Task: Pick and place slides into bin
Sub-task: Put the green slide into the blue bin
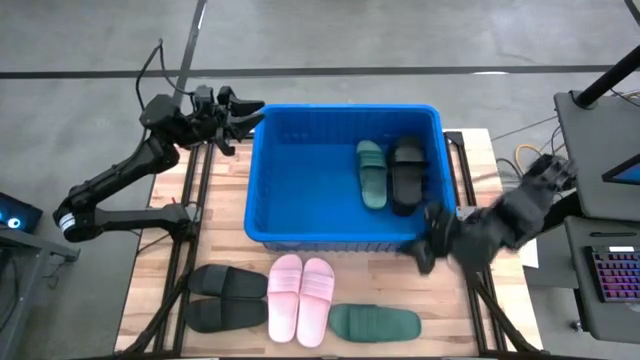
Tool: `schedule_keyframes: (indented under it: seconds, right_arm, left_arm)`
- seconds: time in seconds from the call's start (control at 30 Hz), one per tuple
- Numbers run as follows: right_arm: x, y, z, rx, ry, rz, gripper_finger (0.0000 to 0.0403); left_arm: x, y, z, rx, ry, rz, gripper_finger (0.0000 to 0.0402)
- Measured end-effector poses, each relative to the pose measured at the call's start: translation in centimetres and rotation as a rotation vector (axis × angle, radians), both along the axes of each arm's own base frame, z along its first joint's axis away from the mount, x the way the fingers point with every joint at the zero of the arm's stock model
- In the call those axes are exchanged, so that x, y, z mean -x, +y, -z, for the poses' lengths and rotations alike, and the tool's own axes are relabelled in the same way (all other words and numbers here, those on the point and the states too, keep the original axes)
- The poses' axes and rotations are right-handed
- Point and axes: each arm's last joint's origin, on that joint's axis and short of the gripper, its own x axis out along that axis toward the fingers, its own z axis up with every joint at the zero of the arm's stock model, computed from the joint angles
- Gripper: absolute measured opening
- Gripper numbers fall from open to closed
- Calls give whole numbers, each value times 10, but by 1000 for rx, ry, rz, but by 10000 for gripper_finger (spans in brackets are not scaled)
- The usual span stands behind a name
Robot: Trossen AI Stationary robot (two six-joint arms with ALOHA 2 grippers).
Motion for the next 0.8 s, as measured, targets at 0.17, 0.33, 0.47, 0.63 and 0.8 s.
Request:
schedule_keyframes:
  seconds: [0.17, 0.33, 0.47, 0.63, 0.8]
  right_arm:
    - [-5, 42, 36, -93, 103, 77, 93]
    - [-19, 77, 73, -138, 192, 169, 98]
    - [-38, 107, 100, -194, 219, 158, 128]
    - [-57, 132, 144, -245, 287, 254, 178]
    - [-67, 147, 180, -245, 365, 308, 212]
  left_arm:
    - [-3, 2, 2, 8, 11, 4, 185]
    - [-7, 5, 5, 17, 29, 15, 185]
    - [-10, 6, 7, 18, 42, 41, 185]
    - [-16, 10, 12, 28, 66, 67, 185]
    - [-20, 12, 15, 36, 78, 70, 185]
